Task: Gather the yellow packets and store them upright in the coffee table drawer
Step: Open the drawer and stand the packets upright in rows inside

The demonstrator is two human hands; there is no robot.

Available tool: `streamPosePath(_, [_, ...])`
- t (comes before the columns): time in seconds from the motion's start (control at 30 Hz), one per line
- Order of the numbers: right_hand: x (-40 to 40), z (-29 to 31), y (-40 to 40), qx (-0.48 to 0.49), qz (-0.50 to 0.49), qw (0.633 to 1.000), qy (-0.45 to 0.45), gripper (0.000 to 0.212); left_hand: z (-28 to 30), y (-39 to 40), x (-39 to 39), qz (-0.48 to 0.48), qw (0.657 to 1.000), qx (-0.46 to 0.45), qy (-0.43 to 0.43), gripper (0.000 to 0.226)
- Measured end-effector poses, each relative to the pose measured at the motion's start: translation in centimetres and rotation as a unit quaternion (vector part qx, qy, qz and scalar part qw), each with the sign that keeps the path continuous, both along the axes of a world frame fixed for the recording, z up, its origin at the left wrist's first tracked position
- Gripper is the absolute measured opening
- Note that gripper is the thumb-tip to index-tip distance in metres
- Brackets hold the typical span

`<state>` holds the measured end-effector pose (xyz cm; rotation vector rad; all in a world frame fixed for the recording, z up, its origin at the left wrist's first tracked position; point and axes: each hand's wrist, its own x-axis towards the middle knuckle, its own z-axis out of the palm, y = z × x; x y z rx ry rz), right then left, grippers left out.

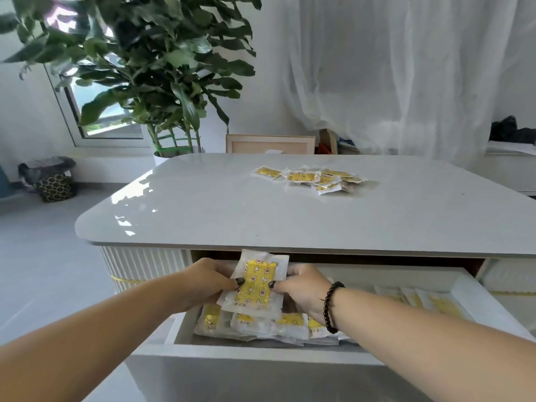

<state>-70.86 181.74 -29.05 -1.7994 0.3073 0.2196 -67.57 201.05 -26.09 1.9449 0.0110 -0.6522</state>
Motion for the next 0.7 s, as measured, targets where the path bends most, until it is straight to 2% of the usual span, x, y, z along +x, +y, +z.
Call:
streamPosePath(0.07, [0.8,-0.9,1.2,-0.005,0.012,0.999,0.039,0.025,-0.6,0.8,0.3,-0.002,0.998,0.057,-0.002,0.018])
streamPosePath(0.2, [2.4,-2.5,3.5,-0.064,0.035,0.993,0.092,0.019,-1.9,1.3,0.7,0.014,0.989,0.144,-0.033,0.015])
streamPosePath(0.33, [4.1,-4.0,5.1,-0.122,0.032,0.984,0.123,0.034,-3.3,1.2,0.8,0.007,0.975,0.214,-0.055,0.017])
streamPosePath(0.43, [5.4,-3.9,6.0,-0.148,0.024,0.977,0.149,0.013,-4.8,1.4,2.0,-0.014,0.964,0.259,-0.058,0.014])
streamPosePath(0.47, [5.8,-4.0,6.2,-0.157,0.010,0.975,0.156,0.021,-5.2,1.4,2.3,-0.017,0.962,0.266,-0.058,0.016])
streamPosePath(0.53, [6.8,-4.3,6.6,-0.191,0.019,0.970,0.147,0.034,-5.5,1.1,2.6,-0.041,0.953,0.292,-0.074,0.007])
streamPosePath(0.7, [7.6,-5.4,7.3,-0.224,0.026,0.967,0.118,0.036,-5.9,-0.3,2.3,-0.144,0.918,0.358,-0.095,0.021])
